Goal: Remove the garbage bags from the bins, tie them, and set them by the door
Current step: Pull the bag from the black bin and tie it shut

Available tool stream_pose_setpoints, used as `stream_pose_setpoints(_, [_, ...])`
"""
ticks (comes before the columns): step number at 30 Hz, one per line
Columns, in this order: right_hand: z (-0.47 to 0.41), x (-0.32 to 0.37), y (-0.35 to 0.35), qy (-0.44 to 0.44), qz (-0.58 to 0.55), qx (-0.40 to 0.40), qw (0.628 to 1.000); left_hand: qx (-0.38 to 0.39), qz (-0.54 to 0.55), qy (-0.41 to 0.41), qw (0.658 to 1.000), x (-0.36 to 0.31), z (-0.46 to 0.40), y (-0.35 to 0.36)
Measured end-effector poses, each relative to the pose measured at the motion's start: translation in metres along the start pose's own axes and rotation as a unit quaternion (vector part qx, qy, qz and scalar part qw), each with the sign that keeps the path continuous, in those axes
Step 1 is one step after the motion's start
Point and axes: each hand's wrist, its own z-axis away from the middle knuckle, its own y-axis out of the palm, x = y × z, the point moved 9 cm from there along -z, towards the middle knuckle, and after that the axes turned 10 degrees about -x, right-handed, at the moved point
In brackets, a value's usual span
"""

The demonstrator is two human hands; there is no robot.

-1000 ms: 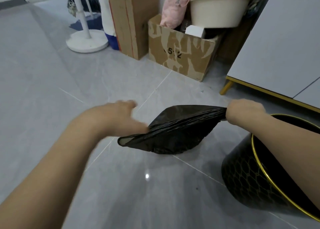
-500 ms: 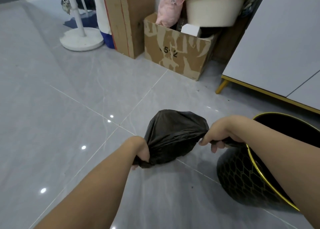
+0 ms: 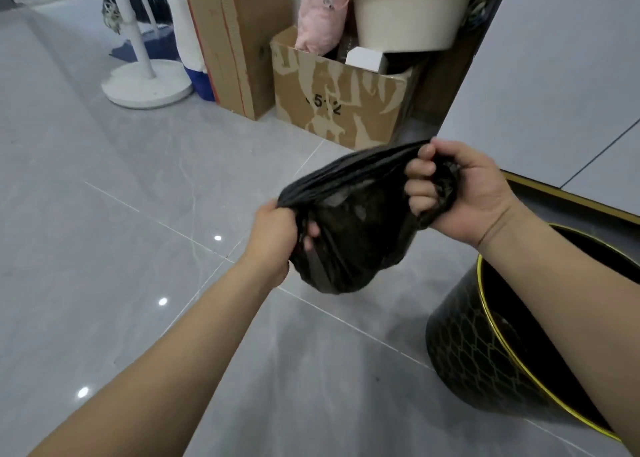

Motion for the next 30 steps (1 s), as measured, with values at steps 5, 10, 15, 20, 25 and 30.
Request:
stream_pose_setpoints(5, [0.001, -0.043, -0.018, 0.016, -0.029, -0.103, 0.994, -0.093, -0.299, 0.236, 0.92, 0.02, 0.022, -0.02])
stream_pose_setpoints(10, [0.018, -0.162, -0.082, 0.194, 0.115, -0.266, 0.937, 0.2, -0.577, -0.028, 0.791, 0.185, 0.044, -0.027])
stream_pose_setpoints(15, [0.015, -0.143, -0.075, 0.13, -0.077, -0.233, 0.961, 0.182, -0.696, 0.048, 0.693, 0.193, 0.056, -0.024])
stream_pose_setpoints(20, [0.02, -0.069, -0.052, -0.026, -0.114, -0.179, 0.977, 0.184, -0.743, 0.167, 0.622, 0.152, 0.072, 0.019])
stream_pose_setpoints(25, [0.02, -0.059, -0.048, -0.101, -0.042, -0.199, 0.974, 0.206, -0.749, 0.186, 0.601, 0.138, 0.078, 0.039])
stream_pose_setpoints(30, [0.018, -0.074, -0.061, -0.107, 0.131, -0.286, 0.943, 0.271, -0.675, 0.177, 0.663, 0.128, 0.091, 0.051])
